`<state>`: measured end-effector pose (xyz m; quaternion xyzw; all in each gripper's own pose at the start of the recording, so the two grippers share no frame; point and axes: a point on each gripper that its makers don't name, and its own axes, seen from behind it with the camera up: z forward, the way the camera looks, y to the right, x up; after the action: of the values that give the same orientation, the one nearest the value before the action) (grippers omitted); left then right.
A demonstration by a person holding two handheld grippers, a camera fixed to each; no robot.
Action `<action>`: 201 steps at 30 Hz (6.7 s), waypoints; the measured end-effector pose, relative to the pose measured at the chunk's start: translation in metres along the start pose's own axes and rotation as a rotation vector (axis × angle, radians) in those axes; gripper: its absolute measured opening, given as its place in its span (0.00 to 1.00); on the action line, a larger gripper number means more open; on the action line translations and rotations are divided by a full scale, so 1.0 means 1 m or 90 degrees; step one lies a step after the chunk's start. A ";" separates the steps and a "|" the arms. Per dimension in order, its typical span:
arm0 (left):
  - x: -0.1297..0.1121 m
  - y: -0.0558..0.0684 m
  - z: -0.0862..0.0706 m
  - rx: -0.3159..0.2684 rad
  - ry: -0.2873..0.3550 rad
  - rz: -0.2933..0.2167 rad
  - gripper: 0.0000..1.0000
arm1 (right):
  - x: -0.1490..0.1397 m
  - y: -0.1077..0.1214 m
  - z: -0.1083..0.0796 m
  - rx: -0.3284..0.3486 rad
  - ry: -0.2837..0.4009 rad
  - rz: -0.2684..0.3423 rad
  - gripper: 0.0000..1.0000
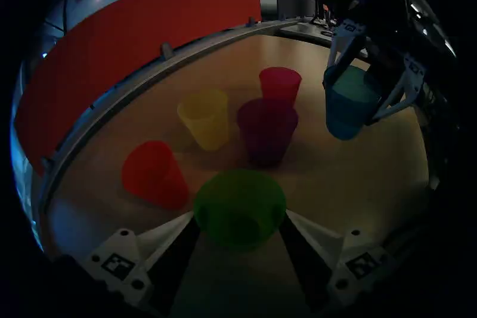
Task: Pour water
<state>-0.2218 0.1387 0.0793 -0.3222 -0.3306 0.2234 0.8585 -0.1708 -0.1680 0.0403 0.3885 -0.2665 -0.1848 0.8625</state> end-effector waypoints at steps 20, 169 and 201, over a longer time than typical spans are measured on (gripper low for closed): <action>-0.031 0.002 -0.006 0.002 -0.036 0.015 0.87 | -0.018 0.001 0.021 -0.004 -0.022 0.003 0.89; -0.076 -0.080 -0.202 0.560 0.467 -0.305 0.90 | -0.031 0.084 -0.222 -0.698 0.368 0.303 0.99; -0.081 -0.078 -0.190 0.557 0.436 -0.294 0.90 | -0.035 0.080 -0.221 -0.689 0.376 0.301 0.99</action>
<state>-0.1285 -0.0405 -0.0097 0.0879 0.0263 0.0296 0.9953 -0.0564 0.0271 -0.0319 -0.1347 0.0337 0.0162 0.9902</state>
